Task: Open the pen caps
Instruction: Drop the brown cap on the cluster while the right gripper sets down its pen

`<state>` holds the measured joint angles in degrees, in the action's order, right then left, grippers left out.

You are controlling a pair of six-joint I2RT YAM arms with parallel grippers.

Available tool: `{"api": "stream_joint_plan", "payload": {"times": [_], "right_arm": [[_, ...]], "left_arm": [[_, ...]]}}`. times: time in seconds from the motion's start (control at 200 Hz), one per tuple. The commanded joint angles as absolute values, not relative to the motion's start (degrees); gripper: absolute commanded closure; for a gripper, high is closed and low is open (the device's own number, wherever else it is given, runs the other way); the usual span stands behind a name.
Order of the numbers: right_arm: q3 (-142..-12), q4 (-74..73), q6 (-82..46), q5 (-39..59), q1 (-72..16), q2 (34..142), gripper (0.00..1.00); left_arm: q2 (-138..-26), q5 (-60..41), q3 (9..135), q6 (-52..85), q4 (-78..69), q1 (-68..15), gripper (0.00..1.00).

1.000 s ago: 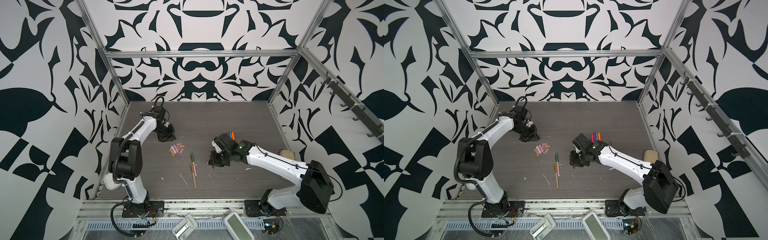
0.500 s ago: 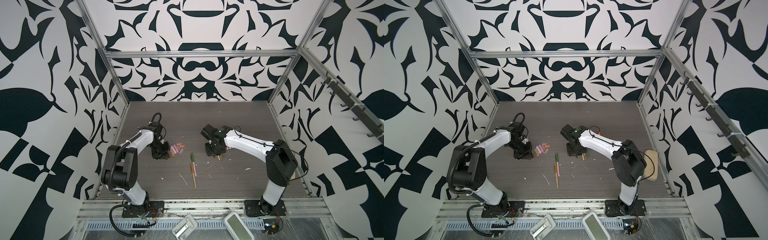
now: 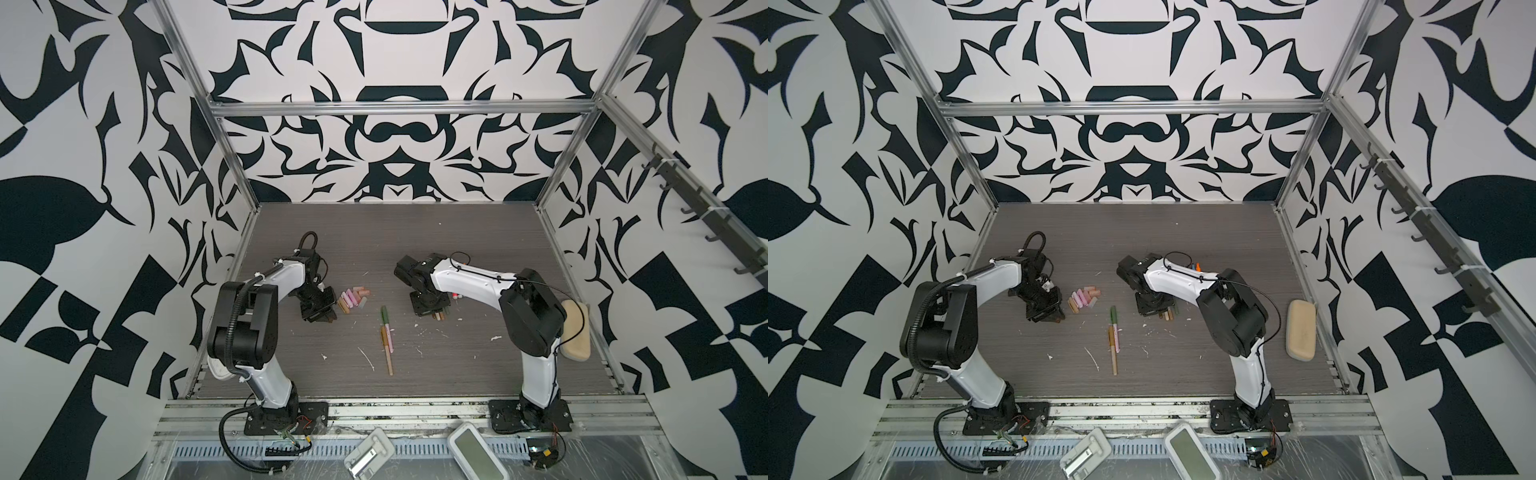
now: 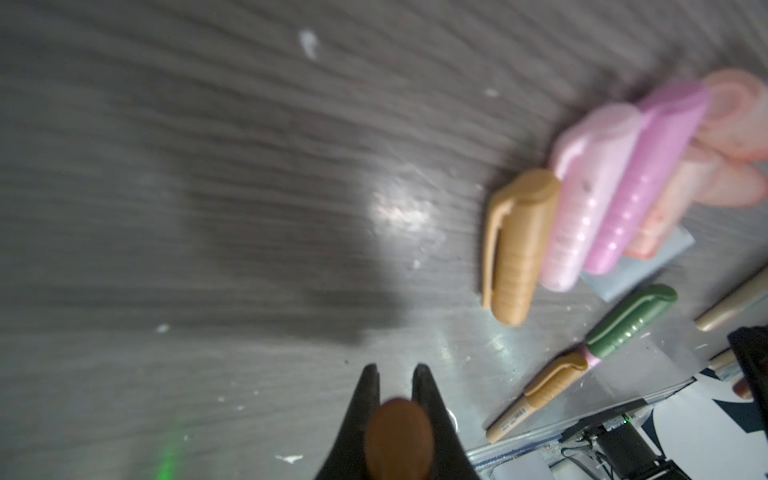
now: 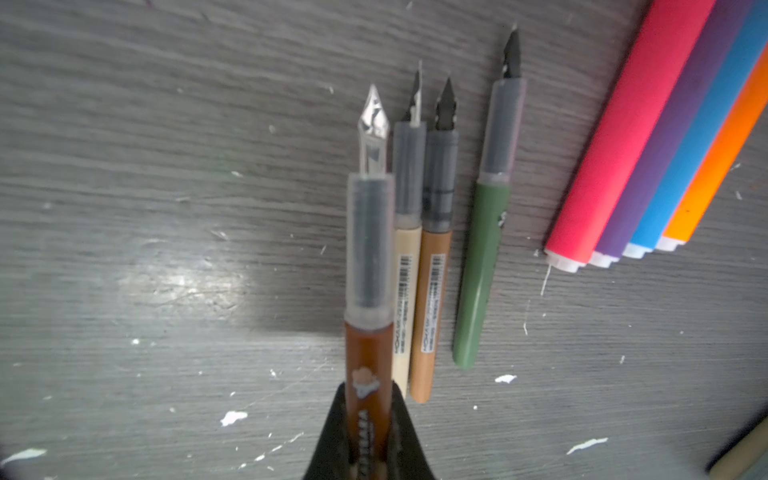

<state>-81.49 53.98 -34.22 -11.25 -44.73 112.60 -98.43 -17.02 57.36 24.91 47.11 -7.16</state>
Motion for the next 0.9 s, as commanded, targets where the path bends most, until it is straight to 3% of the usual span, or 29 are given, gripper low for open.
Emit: {"api": "stream_joint_plan", "payload": {"times": [0.0, 0.12, 0.515, 0.895], "right_arm": [[-82.3, 55.5, -34.2, -12.3, -45.0, 111.6, 0.95], [-82.0, 55.2, -34.4, -11.6, -45.0, 111.9, 0.94], [-82.2, 56.1, -34.9, -11.7, -45.1, 111.6, 0.76], [-82.8, 56.4, -34.8, -11.6, -45.2, 110.3, 0.77]], "left_arm": [[-99.6, -18.1, 57.3, 23.8, 47.2, -6.2, 1.00], [-100.9, -18.4, 58.2, 23.4, 47.2, -6.1, 1.00], [-102.4, -19.6, 59.0, 22.8, 47.1, -6.1, 1.00], [-102.8, -20.5, 58.9, 23.3, 46.9, -6.1, 1.00]]}}
